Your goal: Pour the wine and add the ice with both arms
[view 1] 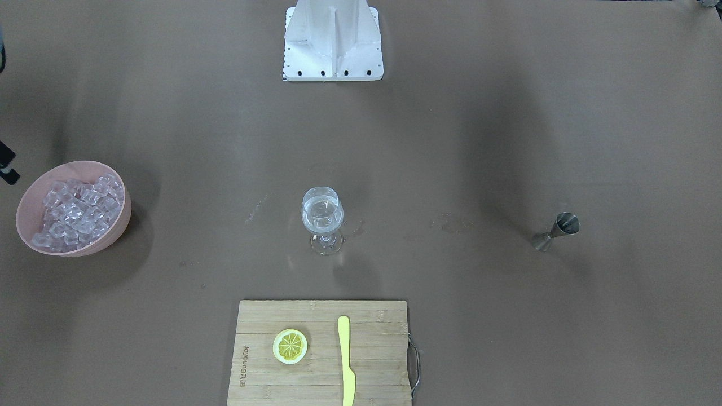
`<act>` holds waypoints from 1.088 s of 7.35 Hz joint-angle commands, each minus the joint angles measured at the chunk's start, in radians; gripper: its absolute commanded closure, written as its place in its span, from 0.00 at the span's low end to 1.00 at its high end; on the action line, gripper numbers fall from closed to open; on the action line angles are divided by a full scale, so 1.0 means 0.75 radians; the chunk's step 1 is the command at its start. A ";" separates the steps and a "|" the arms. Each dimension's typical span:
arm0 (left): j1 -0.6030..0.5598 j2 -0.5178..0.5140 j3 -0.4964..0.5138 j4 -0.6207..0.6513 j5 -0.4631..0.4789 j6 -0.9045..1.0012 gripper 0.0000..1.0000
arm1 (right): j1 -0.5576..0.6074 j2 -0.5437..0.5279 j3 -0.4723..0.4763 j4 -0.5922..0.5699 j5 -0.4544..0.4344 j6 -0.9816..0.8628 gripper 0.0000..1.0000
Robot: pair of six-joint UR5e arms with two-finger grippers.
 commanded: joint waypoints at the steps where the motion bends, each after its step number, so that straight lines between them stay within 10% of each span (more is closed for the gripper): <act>1: 0.000 0.000 -0.003 -0.001 -0.001 0.002 0.02 | -0.184 0.105 -0.008 -0.195 -0.230 0.061 0.00; 5: 0.002 -0.002 -0.009 -0.001 -0.003 0.000 0.02 | -0.184 0.095 -0.022 -0.182 -0.235 -0.109 0.04; 8: 0.004 -0.002 -0.007 -0.005 -0.003 0.000 0.02 | -0.156 0.097 -0.033 -0.184 -0.204 -0.211 0.63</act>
